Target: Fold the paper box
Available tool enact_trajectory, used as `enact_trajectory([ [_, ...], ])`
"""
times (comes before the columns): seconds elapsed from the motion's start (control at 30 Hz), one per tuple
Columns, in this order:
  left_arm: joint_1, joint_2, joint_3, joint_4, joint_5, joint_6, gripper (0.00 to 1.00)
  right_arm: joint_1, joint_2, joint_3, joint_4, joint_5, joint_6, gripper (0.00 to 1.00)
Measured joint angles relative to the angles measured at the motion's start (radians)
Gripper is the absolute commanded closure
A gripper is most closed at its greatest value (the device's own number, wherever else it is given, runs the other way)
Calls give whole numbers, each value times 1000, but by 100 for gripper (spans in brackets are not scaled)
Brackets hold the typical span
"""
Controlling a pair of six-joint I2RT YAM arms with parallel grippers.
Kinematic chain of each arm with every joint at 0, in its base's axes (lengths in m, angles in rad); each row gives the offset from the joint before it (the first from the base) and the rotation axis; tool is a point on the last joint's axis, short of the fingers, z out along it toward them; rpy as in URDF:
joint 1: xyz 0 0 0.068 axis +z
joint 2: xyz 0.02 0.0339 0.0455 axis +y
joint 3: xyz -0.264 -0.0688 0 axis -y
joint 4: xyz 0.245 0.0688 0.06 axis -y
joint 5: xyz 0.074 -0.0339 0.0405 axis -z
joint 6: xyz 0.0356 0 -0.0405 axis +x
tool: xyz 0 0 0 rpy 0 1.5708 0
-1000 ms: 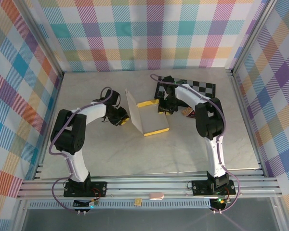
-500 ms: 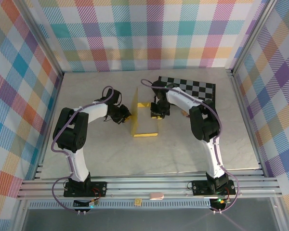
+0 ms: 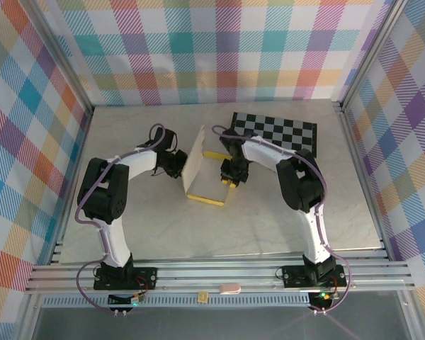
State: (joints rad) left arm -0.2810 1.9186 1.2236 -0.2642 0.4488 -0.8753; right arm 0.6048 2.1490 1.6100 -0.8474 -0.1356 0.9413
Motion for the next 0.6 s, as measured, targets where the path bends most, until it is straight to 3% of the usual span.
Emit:
enact_trajectory([
  [0.27, 2, 105, 121, 28, 111, 0, 74, 105, -122, -143, 55, -35, 459, 74],
  [0.4, 2, 127, 184, 14, 127, 8, 69, 114, -125, -144, 66, -79, 608, 55],
  [0.5, 2, 126, 264, -56, 103, 47, 60, 108, -134, -144, 56, -82, 657, 44],
  [0.53, 2, 124, 293, -92, 75, 66, 50, 105, -144, -144, 50, -78, 660, 42],
  [0.6, 2, 105, 327, -158, 0, 102, 42, 97, -174, -145, 39, -55, 645, 38],
])
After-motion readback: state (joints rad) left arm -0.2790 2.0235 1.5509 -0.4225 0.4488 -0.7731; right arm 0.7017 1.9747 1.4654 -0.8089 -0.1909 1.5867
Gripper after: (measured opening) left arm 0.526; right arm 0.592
